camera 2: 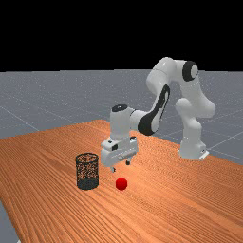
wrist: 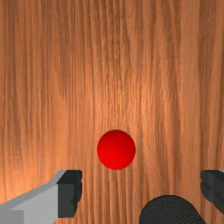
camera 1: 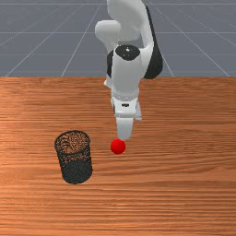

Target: Put the ball into the container

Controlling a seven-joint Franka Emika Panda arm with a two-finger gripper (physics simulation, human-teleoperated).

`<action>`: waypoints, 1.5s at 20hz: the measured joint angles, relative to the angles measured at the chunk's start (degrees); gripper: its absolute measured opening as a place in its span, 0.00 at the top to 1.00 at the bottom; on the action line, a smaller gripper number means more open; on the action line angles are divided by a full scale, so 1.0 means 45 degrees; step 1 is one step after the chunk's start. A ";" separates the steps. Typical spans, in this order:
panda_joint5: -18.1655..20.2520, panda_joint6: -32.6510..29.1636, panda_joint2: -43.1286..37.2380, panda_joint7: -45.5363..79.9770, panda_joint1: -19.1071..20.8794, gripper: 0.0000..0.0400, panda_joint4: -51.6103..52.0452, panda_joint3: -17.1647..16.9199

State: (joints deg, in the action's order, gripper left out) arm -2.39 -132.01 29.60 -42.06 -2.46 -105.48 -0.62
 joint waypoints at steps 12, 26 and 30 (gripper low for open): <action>0.0011 -0.0570 0.1702 0.0005 0.0017 0.00 0.0612 0.0012; -0.0046 -0.1255 0.2465 0.0046 0.0009 0.00 0.0718 -0.0039; -0.0056 -0.1702 0.2526 0.0075 0.0003 0.00 0.0529 -0.0047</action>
State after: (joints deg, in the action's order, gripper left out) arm -2.65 -139.67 40.96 -41.72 -2.45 -103.10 -0.84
